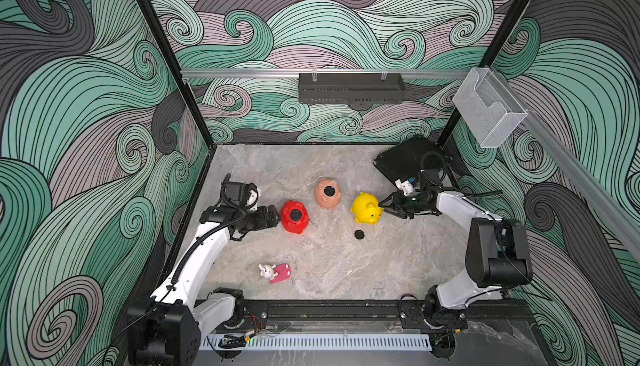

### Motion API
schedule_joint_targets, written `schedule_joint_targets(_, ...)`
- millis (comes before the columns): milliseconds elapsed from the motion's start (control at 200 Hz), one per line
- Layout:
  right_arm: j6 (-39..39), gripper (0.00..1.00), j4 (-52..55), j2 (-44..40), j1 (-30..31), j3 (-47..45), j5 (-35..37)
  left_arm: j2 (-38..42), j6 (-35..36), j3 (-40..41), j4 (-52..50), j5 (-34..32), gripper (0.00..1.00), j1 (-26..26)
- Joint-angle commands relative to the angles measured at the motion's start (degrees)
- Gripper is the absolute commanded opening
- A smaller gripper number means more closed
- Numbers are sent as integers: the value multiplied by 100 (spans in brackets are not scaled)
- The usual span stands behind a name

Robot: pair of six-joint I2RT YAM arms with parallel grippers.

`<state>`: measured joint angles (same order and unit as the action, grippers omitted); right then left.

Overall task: Close piggy banks
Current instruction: Turn over the piggy bank at the center of the board.

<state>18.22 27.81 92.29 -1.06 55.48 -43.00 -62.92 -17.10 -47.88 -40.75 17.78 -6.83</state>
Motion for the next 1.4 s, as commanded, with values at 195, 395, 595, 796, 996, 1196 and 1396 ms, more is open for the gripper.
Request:
schedule_joint_targets(195, 7, 42, 231, 276, -52, 80, 539, 20, 59, -240, -143, -37, 91, -29)
schedule_joint_targets(395, 24, 42, 248, 338, -61, 169, 514, 25, 65, -240, -137, -38, 91, -29)
schedule_joint_targets(595, 24, 42, 268, 383, -60, 232, 499, 7, 66, -244, -130, -29, 91, -29)
schedule_joint_targets(796, 41, 42, 256, 422, -52, 251, 477, -1, 61, -238, -118, -29, 91, -29)
schedule_joint_targets(996, 73, 42, 203, 523, -54, 335, 480, -2, 66, -240, -114, -29, 91, -29)
schedule_joint_targets(1196, 94, 42, 185, 666, -52, 481, 478, 11, 66, -240, -130, -29, 91, -29)
schedule_joint_targets(1396, 147, 42, 76, 853, -46, 589, 455, 22, 67, -240, -140, -38, 91, -29)
